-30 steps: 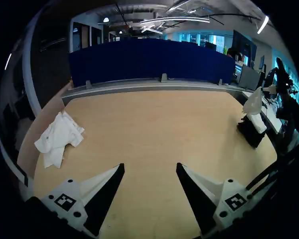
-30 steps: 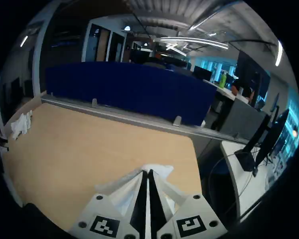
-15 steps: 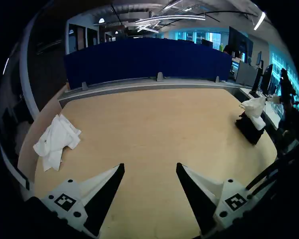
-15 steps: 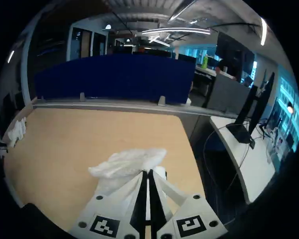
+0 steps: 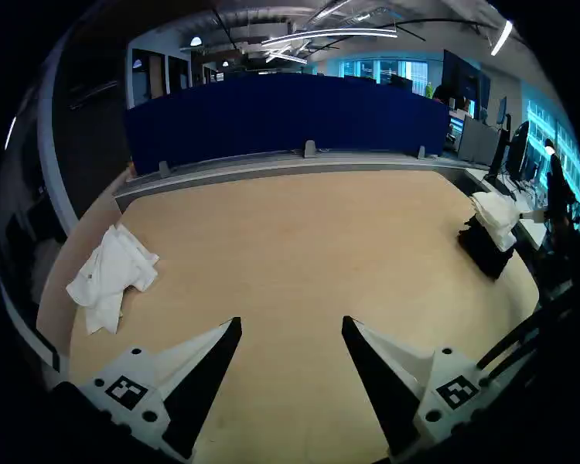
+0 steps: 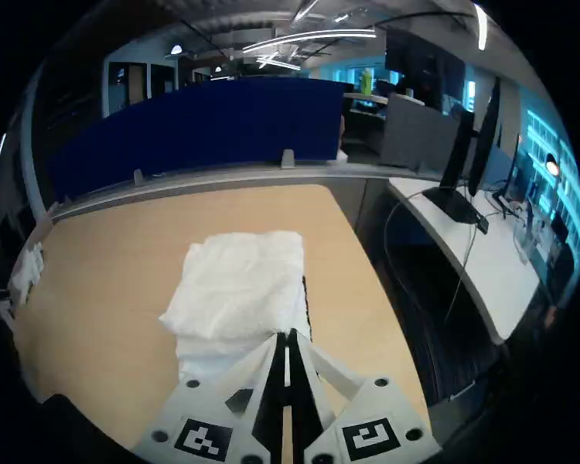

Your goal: Fold towel

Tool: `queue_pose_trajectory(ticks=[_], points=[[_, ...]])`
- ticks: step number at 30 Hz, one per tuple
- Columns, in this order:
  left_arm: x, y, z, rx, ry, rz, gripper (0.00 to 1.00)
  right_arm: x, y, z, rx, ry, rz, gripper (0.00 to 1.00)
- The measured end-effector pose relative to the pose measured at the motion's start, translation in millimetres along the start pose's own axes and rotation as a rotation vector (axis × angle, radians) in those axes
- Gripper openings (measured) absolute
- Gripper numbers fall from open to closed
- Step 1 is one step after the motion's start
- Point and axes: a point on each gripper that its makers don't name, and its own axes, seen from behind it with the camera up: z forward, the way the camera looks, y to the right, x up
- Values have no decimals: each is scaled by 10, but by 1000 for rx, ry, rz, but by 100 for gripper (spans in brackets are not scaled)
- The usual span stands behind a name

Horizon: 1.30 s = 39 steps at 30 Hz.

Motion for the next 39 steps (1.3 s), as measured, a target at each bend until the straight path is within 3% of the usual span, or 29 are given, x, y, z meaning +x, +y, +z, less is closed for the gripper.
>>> queue_pose_trajectory(ticks=[17, 24, 34, 39], points=[[-23, 29, -25, 10, -10, 27, 96, -461, 180, 410, -47, -109, 55, 3], [-40, -11, -28, 15, -12, 21, 96, -492, 231, 436, -51, -116, 84, 3], [-28, 28, -12, 6, -14, 34, 96, -540, 228, 442, -66, -128, 72, 3], [-24, 18, -7, 6, -14, 34, 96, -486, 219, 394, -73, -111, 82, 14]])
